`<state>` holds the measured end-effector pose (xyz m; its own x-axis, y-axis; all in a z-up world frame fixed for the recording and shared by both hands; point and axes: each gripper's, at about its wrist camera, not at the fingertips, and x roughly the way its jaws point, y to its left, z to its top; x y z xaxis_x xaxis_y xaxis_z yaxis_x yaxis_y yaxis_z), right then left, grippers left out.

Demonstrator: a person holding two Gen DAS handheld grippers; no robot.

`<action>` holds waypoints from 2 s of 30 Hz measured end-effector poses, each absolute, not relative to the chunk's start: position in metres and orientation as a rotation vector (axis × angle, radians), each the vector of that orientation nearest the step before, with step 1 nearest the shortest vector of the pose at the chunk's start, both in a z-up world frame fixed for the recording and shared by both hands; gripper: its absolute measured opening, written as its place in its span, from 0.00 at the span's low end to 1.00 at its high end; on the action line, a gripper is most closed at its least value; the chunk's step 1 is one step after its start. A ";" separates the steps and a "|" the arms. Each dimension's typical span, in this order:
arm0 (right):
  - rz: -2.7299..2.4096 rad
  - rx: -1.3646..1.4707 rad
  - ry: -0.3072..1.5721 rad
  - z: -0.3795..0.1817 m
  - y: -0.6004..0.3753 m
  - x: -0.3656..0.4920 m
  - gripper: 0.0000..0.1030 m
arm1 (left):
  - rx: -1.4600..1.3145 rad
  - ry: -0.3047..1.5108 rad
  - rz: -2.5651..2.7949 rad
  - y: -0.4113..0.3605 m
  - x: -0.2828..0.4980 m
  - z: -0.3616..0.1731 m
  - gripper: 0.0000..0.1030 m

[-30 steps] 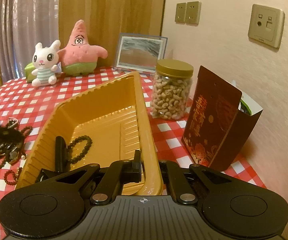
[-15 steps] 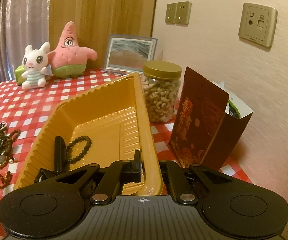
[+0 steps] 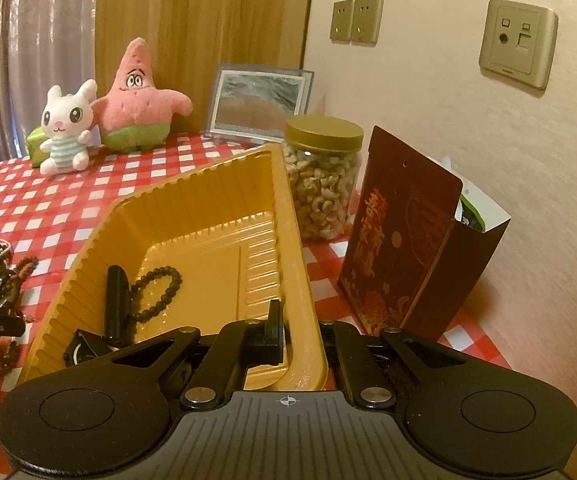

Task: Organize jewelry
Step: 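Grasp the second black cylindrical pendant with the left gripper, then carry the black pendant over the orange tray and open the left gripper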

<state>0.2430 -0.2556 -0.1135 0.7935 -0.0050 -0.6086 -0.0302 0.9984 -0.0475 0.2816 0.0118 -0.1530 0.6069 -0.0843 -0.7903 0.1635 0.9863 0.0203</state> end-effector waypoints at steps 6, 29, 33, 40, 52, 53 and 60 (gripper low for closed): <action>0.018 -0.054 0.655 -0.115 -0.254 0.250 0.05 | 0.166 0.899 -0.166 0.006 0.289 -0.158 0.16; 0.023 -0.051 0.667 -0.119 -0.253 0.255 0.05 | 0.208 0.924 -0.210 0.007 0.295 -0.166 0.11; 0.023 -0.053 0.668 -0.119 -0.253 0.255 0.05 | 0.206 0.923 -0.212 0.006 0.293 -0.166 0.07; 0.027 -0.052 0.667 -0.119 -0.251 0.256 0.05 | 0.166 0.907 -0.192 0.008 0.288 -0.154 0.07; 0.054 -0.051 0.654 -0.116 -0.249 0.259 0.04 | 0.006 0.848 -0.298 -0.019 0.290 -0.099 0.07; 0.060 -0.052 0.650 -0.116 -0.248 0.259 0.04 | -0.006 0.850 -0.317 -0.025 0.292 -0.099 0.07; 0.083 -0.051 0.635 -0.115 -0.247 0.263 0.04 | -0.036 0.881 -0.378 -0.055 0.306 -0.109 0.07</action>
<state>0.2635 -0.2466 -0.1153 0.8017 0.0618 -0.5945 -0.0932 0.9954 -0.0223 0.3060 -0.0549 -0.1091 0.5751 -0.3372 -0.7454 0.3077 0.9334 -0.1848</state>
